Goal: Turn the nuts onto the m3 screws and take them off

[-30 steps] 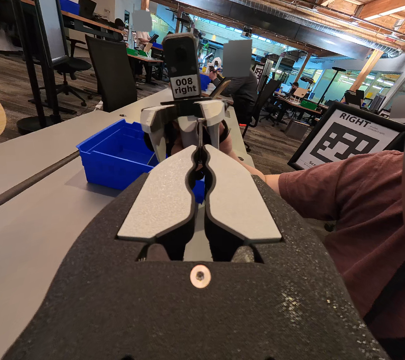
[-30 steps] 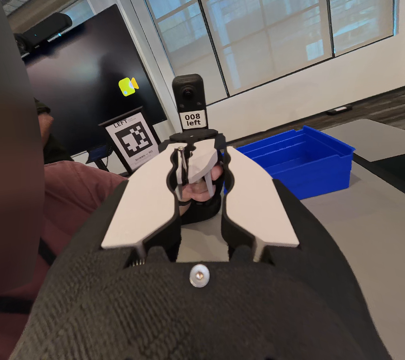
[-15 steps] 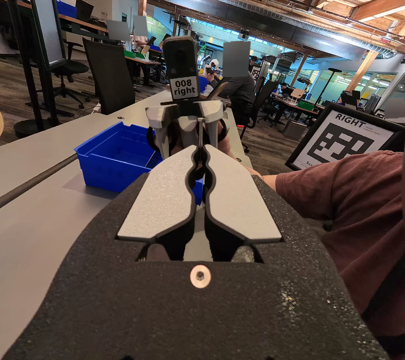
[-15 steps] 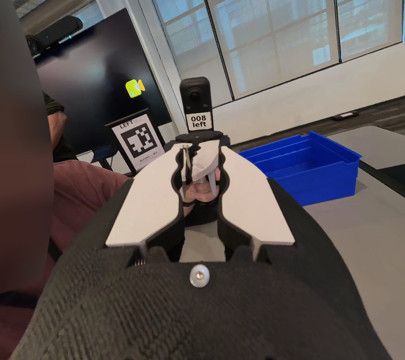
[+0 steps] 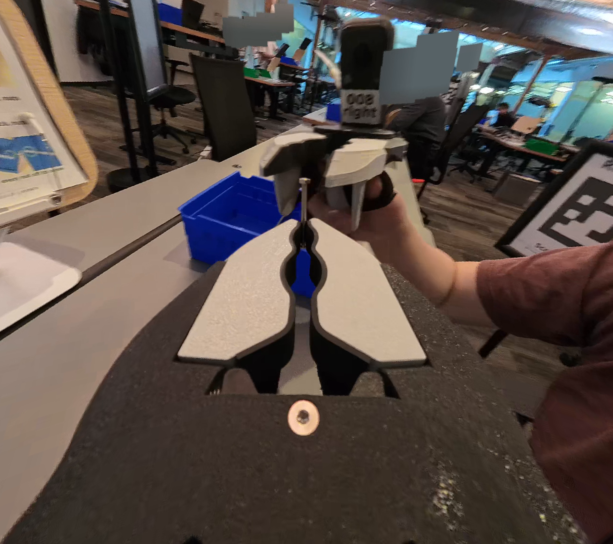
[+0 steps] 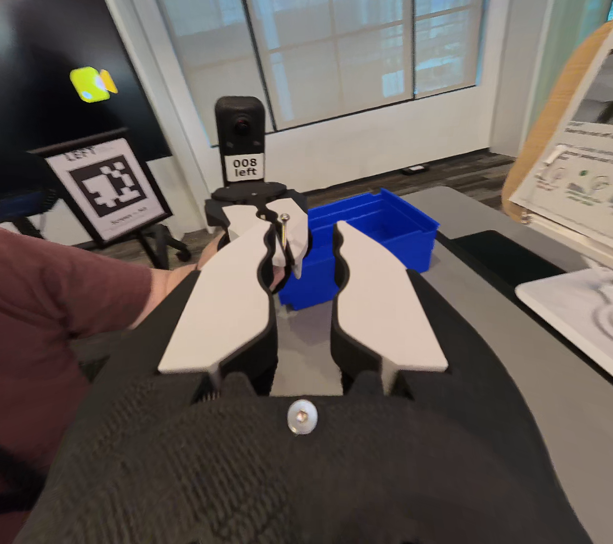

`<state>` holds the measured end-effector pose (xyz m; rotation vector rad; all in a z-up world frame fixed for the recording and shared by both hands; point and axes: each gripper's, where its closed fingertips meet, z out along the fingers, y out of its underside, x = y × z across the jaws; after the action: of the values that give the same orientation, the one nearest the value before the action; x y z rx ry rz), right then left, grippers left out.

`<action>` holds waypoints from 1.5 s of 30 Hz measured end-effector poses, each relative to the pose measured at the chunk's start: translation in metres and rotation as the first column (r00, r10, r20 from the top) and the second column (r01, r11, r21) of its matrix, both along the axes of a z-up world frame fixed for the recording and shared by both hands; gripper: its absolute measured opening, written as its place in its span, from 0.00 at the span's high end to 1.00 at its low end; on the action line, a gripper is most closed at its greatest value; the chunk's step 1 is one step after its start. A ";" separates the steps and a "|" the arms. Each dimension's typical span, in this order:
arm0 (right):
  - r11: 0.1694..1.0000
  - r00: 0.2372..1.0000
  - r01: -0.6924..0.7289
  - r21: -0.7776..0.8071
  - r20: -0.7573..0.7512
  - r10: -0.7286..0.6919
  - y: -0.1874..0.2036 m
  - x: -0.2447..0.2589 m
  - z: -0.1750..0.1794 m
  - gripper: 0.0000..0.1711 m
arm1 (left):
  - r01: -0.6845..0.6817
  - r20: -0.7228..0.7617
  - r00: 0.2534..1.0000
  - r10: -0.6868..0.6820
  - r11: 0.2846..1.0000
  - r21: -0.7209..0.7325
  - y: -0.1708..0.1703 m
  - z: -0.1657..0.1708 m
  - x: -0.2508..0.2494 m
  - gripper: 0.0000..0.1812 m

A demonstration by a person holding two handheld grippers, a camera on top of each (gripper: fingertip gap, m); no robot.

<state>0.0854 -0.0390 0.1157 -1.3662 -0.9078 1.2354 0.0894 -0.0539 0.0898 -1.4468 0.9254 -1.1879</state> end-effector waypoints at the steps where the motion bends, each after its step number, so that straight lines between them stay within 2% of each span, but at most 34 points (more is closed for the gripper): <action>1: 0.999 0.999 0.036 0.007 0.026 -0.036 0.005 0.001 -0.004 0.80 | -0.048 -0.033 0.998 0.048 0.999 0.009 0.008 -0.005 -0.002 0.99; 5: 0.991 0.987 0.134 0.010 0.093 -0.135 0.023 0.002 -0.019 0.77 | -0.181 -0.125 0.974 0.188 0.981 0.063 0.028 -0.020 -0.009 0.99; 8: 0.993 0.989 0.116 -0.005 0.091 -0.115 0.022 -0.002 -0.022 0.78 | -0.272 -0.189 0.938 0.290 0.955 0.119 0.039 -0.028 -0.014 0.99; 12: 0.989 0.984 0.149 0.024 0.099 -0.151 0.024 0.002 -0.020 0.77 | -0.438 -0.265 0.831 0.490 0.869 0.231 0.061 -0.033 -0.036 0.99; 15: 0.986 0.980 0.167 0.024 0.104 -0.169 0.026 0.005 -0.019 0.77 | -0.517 -0.296 0.755 0.586 0.808 0.282 0.074 -0.037 -0.051 0.99; 25: 0.974 0.963 0.227 0.020 0.146 -0.228 0.037 0.014 -0.024 0.77 | -0.580 -0.333 0.697 0.635 0.772 0.260 0.089 -0.042 -0.072 0.99; 30: 0.977 0.970 0.210 -0.026 0.134 -0.204 0.039 0.011 -0.029 0.77 | -0.546 -0.327 0.738 0.590 0.808 0.224 0.085 -0.044 -0.064 0.99; 32: 0.980 0.974 0.195 -0.036 0.121 -0.189 0.039 0.008 -0.031 0.77 | -0.470 -0.270 0.823 0.500 0.866 0.168 0.073 -0.039 -0.047 0.99; 34: 0.987 0.985 0.155 -0.037 0.080 -0.152 0.034 0.004 -0.026 0.77 | -0.301 -0.171 0.935 0.311 0.950 0.085 0.048 -0.030 -0.020 0.99; 35: 0.991 0.990 0.131 -0.037 0.050 -0.129 0.030 0.003 -0.022 0.77 | -0.219 -0.125 0.967 0.224 0.974 0.053 0.036 -0.026 -0.010 0.99; 38: 0.994 0.994 0.105 -0.034 -0.004 -0.106 0.025 0.004 -0.013 0.77 | -0.131 -0.061 0.989 0.131 0.991 0.018 0.020 -0.020 0.001 0.99; 45: 0.997 1.000 0.012 -0.073 -0.017 -0.014 0.011 -0.003 -0.010 0.79 | -0.130 -0.023 0.991 0.131 0.990 0.049 0.015 -0.012 0.000 0.99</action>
<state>0.0823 -0.0282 0.1052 -1.4144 -0.8473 1.2796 0.0898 -0.0384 0.0781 -1.4646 0.8578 -1.0464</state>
